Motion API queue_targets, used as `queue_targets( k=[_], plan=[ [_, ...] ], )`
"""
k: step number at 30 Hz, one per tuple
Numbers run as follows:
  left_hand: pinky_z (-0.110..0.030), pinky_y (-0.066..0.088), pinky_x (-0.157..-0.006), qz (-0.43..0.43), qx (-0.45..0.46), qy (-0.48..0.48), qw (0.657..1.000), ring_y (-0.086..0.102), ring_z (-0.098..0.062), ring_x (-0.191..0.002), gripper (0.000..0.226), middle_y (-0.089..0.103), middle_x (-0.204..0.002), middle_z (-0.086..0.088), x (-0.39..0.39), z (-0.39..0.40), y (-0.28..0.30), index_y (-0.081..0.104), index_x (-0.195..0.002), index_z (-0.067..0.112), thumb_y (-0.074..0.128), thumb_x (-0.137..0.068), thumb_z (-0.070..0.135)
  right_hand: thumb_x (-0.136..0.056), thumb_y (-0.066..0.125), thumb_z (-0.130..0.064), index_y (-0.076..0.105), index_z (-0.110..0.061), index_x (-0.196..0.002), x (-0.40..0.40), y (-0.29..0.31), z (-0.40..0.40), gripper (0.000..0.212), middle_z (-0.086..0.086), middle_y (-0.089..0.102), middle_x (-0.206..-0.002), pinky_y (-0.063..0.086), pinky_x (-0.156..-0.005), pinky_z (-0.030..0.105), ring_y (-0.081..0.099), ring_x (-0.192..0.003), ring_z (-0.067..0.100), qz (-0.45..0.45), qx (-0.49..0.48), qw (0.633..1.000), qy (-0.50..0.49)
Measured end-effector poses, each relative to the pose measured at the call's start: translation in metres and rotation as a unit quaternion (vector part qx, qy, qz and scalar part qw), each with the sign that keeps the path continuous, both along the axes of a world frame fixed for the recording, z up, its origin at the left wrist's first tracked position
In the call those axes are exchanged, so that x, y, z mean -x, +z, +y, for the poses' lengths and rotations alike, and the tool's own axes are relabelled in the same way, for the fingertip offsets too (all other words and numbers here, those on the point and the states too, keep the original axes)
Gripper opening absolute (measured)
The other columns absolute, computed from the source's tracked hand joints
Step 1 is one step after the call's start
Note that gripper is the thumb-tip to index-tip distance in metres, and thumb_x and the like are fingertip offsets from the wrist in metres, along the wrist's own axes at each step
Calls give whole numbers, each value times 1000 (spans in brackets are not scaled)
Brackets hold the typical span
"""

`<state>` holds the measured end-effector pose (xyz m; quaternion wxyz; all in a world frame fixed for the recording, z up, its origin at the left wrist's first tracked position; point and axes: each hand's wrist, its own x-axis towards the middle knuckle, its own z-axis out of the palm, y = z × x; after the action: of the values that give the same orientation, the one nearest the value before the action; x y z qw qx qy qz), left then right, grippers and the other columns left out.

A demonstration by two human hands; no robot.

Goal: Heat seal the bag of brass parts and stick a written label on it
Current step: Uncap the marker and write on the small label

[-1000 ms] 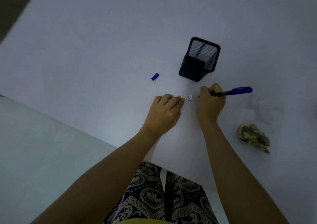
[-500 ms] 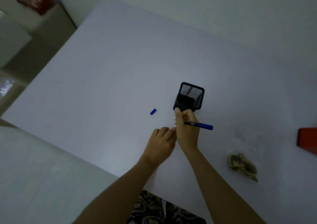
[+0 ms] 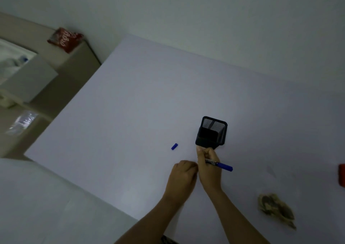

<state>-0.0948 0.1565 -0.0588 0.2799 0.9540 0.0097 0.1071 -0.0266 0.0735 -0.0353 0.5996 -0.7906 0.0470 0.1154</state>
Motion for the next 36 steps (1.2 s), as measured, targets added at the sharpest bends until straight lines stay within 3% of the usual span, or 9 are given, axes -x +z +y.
queue_targets(
  k=[7,11,15,18,21,25,29,31,36],
  plan=[
    [-17,41,-73,-23,29,29,999,47,-8,-85,18,64,-84,-1,-3,8,1,72,-89,13,56,-86,19,-92,61,-31,56,-12,-75,-2,-8,2,25,-3,58,-60,48,-55,29,53,-52,4,-6,7,1000,-3],
    [-15,38,-81,-37,45,139,989,49,-11,-90,20,63,-94,-5,-11,24,8,68,-102,12,56,-88,17,-92,60,-32,53,-16,-72,-4,-5,2,27,-3,55,-57,50,-52,37,52,-51,12,-15,8,1000,13],
    [-26,49,-79,75,53,256,962,54,-20,-96,34,54,-111,-8,-32,46,12,57,-119,11,65,-88,21,-92,59,-33,50,-10,-70,-4,1,5,33,4,50,-54,48,-50,38,45,-50,10,-36,14,999,26],
    [-32,51,-78,132,30,266,954,54,-21,-94,32,53,-111,-9,-43,55,12,57,-113,12,66,-87,29,-92,62,-32,51,-11,-70,-4,5,6,32,11,54,-58,54,-54,47,49,-53,16,-30,17,999,41],
    [-35,49,-74,134,29,255,957,54,-23,-87,15,56,-99,-7,-47,57,15,60,-96,11,62,-90,25,-90,65,-29,51,-10,-69,-6,14,5,32,3,53,-55,50,-49,27,48,-51,7,-49,29,996,72],
    [-32,52,-65,97,216,304,923,61,-18,-72,7,60,-76,9,-55,51,51,53,-91,20,55,-95,25,-90,66,-26,44,-22,-62,-8,41,7,36,-8,45,-52,38,-48,12,48,-50,6,-75,36,989,123],
    [-13,50,-63,27,332,259,907,64,-3,-67,9,69,-77,8,-80,55,113,64,-93,22,58,-93,29,-90,66,-28,49,-22,-62,-28,84,19,33,-5,52,-54,44,-50,17,52,-51,7,-91,3,993,73],
    [-10,47,-65,17,343,215,914,62,1,-71,15,69,-80,8,-96,56,140,67,-92,21,53,-96,27,-89,66,-33,53,-19,-66,-45,110,25,30,-2,55,-54,50,-50,29,53,-49,7,-88,-20,995,33],
    [-24,54,-73,29,446,175,877,59,-4,-74,32,65,-80,5,-122,44,182,68,-91,16,39,-102,23,-85,72,-32,59,-15,-77,-77,167,28,22,3,67,-73,60,-61,37,72,-68,18,-66,-111,992,0]
  ],
)
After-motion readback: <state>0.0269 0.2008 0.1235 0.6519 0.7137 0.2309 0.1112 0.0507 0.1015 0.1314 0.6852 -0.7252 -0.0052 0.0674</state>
